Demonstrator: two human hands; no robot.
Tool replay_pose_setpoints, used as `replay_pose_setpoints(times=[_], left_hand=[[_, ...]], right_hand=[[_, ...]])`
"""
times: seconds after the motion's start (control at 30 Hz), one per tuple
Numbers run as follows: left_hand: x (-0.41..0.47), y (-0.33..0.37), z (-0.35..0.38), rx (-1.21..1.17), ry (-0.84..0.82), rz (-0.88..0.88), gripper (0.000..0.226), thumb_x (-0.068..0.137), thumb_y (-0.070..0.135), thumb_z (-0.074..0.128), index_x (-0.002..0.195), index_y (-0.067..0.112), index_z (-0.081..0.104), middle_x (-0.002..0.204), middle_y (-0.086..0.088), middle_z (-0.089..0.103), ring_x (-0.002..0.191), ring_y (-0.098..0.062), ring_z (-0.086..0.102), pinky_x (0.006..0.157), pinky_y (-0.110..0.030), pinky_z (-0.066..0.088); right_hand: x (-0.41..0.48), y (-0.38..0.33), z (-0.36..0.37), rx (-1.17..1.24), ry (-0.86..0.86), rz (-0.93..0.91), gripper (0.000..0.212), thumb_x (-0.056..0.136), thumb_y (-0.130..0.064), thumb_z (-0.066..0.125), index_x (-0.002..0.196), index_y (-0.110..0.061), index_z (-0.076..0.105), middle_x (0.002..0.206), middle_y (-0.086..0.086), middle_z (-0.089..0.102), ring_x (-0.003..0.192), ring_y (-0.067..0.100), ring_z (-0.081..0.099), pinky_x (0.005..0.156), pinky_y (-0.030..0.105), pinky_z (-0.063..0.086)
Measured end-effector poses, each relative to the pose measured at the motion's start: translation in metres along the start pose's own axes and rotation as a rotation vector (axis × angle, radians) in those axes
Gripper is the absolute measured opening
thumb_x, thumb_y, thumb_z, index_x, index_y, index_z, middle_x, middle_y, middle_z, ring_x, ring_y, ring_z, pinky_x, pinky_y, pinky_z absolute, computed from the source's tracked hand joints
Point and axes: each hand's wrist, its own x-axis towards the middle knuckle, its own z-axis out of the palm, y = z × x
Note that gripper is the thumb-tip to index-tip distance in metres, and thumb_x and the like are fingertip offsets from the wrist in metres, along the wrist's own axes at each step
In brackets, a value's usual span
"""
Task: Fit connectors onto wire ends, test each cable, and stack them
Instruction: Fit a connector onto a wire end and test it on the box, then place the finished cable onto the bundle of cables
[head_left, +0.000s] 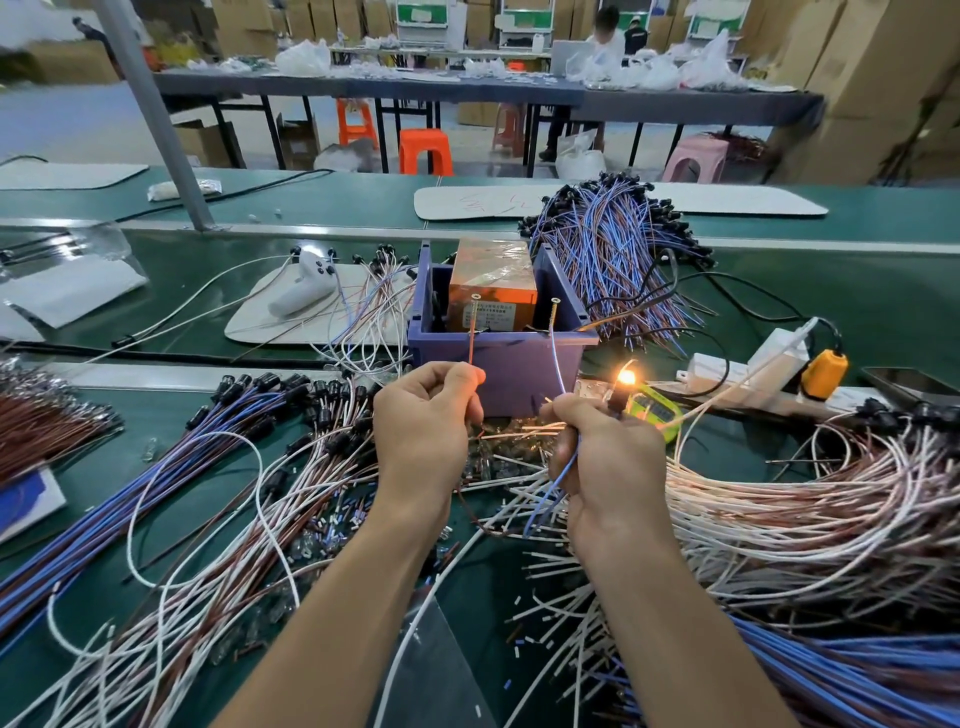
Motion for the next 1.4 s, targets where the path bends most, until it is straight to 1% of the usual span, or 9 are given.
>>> replay_pose_setpoints(times=[0.2,0.47,0.57,0.63,0.8,0.93,1.07,1.23,1.4], left_hand=[[-0.001,0.0,-0.001,-0.019,0.032,-0.023,0.029,0.091,0.015,0.066,0.066,0.025,0.076,0.051,0.003,0.057,0.041,-0.01,0.035,0.039,-0.021,0.029],[-0.013,0.022,0.003,-0.013,-0.153,-0.063,0.021,0.092,0.014,0.072,0.075,0.019,0.084,0.061,0.011,0.067,0.055,-0.002,0.056,0.056,-0.011,0.044],[-0.024,0.039,0.004,-0.149,-0.337,-0.176,0.015,0.086,0.017,0.076,0.074,0.012,0.083,0.079,-0.013,0.078,0.075,-0.021,0.076,0.074,-0.027,0.062],[-0.032,0.049,0.006,-0.134,-0.375,-0.204,0.014,0.075,0.028,0.079,0.073,0.014,0.083,0.089,-0.026,0.076,0.084,-0.034,0.072,0.087,-0.041,0.06],[-0.047,0.06,0.02,0.084,-0.289,-0.149,0.03,0.091,0.015,0.072,0.061,0.015,0.079,0.053,-0.004,0.064,0.042,-0.012,0.051,0.043,-0.02,0.042],[-0.06,0.066,0.032,0.251,-0.381,-0.113,0.033,0.09,0.012,0.07,0.057,0.013,0.077,0.053,-0.009,0.067,0.044,-0.018,0.055,0.048,-0.026,0.047],[-0.083,0.061,0.046,0.676,-0.643,-0.024,0.026,0.085,0.026,0.07,0.06,0.026,0.078,0.056,-0.001,0.071,0.041,-0.011,0.059,0.042,-0.019,0.046],[-0.121,0.043,0.072,0.854,-0.844,-0.01,0.032,0.088,0.037,0.069,0.058,0.029,0.077,0.055,0.0,0.071,0.043,-0.014,0.064,0.041,-0.024,0.049],[-0.132,0.026,0.084,1.019,-0.845,0.016,0.03,0.085,0.045,0.067,0.06,0.031,0.078,0.052,0.007,0.069,0.041,-0.006,0.059,0.052,-0.024,0.05]], right_hand=[[-0.002,-0.002,0.001,0.14,0.053,-0.091,0.024,0.088,-0.004,0.066,0.064,-0.006,0.068,0.042,0.001,0.043,0.037,0.015,0.035,0.046,0.027,0.029],[-0.014,-0.023,0.007,-0.105,-0.219,-0.046,0.015,0.083,0.002,0.068,0.068,0.0,0.069,0.041,0.002,0.04,0.034,0.013,0.031,0.038,0.021,0.026],[-0.02,-0.038,0.0,-0.23,-0.301,0.034,0.008,0.088,-0.003,0.069,0.08,-0.002,0.068,0.046,0.003,0.043,0.034,0.01,0.032,0.038,0.02,0.023],[-0.028,-0.049,-0.01,-0.297,-0.34,0.066,0.008,0.092,-0.009,0.068,0.092,-0.001,0.068,0.055,0.007,0.05,0.035,0.009,0.036,0.038,0.019,0.025],[-0.045,-0.095,-0.072,-0.321,-0.274,0.056,0.03,0.1,-0.016,0.056,0.096,0.01,0.07,0.061,0.014,0.06,0.037,0.01,0.026,0.043,0.023,0.021],[-0.058,-0.137,-0.148,-0.35,-0.222,0.029,0.035,0.101,-0.014,0.045,0.089,0.005,0.071,0.074,0.021,0.068,0.045,0.015,0.046,0.042,0.025,0.036],[-0.061,-0.163,-0.208,-0.645,-0.072,0.023,0.034,0.104,-0.012,0.049,0.087,0.007,0.071,0.083,0.03,0.073,0.061,0.03,0.072,0.051,0.031,0.059],[-0.056,-0.171,-0.248,-1.557,0.22,-0.156,0.041,0.099,-0.031,0.054,0.069,-0.008,0.07,0.067,0.013,0.071,0.063,0.028,0.067,0.064,0.035,0.052],[-0.052,-0.158,-0.258,-1.744,0.302,-0.22,0.042,0.098,-0.042,0.058,0.069,-0.013,0.048,0.07,0.01,0.053,0.065,0.03,0.052,0.065,0.035,0.041]])
